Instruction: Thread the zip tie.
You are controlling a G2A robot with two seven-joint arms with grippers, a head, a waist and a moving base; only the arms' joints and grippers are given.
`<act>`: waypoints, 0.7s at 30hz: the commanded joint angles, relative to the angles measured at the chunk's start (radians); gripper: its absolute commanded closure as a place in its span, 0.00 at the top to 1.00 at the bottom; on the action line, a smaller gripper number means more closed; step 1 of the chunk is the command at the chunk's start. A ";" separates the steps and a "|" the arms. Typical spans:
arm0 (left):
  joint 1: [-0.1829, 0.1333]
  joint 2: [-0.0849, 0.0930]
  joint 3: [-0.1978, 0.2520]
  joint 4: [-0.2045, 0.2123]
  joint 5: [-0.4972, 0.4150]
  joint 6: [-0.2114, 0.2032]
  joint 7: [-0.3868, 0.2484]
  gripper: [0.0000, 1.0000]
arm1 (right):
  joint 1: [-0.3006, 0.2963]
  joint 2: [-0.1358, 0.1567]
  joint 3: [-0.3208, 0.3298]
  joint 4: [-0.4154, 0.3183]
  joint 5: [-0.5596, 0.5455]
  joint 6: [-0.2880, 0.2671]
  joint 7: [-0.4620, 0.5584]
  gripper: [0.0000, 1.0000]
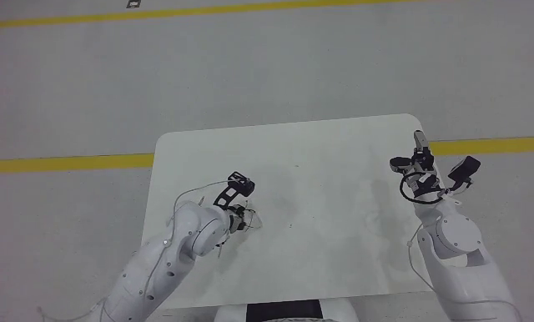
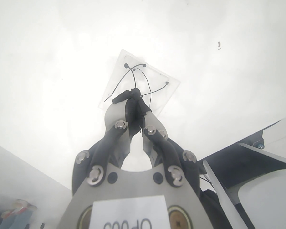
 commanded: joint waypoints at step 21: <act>0.016 0.005 -0.017 -0.018 -0.019 -0.023 0.011 0.00 | 0.000 0.000 0.000 0.000 0.000 0.000 0.000 1.00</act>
